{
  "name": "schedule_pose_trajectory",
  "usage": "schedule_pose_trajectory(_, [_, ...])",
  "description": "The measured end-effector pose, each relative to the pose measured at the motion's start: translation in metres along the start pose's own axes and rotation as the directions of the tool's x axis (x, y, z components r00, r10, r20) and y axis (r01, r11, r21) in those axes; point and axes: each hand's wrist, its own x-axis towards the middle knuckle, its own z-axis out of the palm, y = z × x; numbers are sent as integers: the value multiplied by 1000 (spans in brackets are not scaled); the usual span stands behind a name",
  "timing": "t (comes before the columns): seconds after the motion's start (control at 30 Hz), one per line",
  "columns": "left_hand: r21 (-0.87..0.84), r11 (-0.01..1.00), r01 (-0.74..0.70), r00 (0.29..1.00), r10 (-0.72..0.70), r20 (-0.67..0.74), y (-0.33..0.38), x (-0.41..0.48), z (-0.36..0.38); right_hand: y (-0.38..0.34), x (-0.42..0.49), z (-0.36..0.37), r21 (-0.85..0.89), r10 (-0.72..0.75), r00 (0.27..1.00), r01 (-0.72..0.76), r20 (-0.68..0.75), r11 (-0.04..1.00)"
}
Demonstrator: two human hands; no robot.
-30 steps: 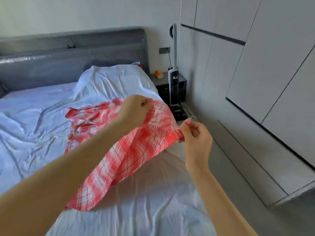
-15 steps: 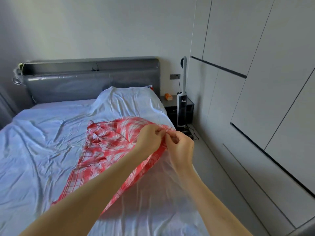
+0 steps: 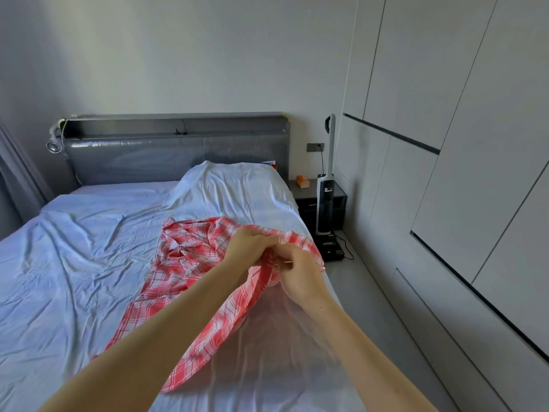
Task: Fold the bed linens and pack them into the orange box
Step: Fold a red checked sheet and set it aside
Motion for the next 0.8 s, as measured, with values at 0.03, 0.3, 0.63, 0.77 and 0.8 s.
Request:
schedule_pose_trajectory(0.03, [-37, 999, 33, 999, -33, -1, -2, 0, -1, 1, -1, -2, 13, 14, 999, -15, 45, 1000])
schedule_pose_trajectory(0.3, [426, 851, -307, 950, 245, 195, 2, -7, -20, -8, 20, -28, -177, -13, 984, 45, 178, 983])
schedule_pose_trajectory(0.63, [400, 763, -508, 860, 477, 183, 104, -38, -85, -99, 58, -52, 12, -194, 959, 196, 205, 981])
schedule_pose_trajectory(0.77, [110, 839, -533, 844, 536, 2, 112, -45, -107, -143, 70, -51, 147, -349, 936, 339, 43, 929])
schedule_pose_trajectory(0.8, [117, 825, -553, 826, 561, -54, 105, -46, -109, -151, 73, -50, 180, -345, 938, 340, 0, 923])
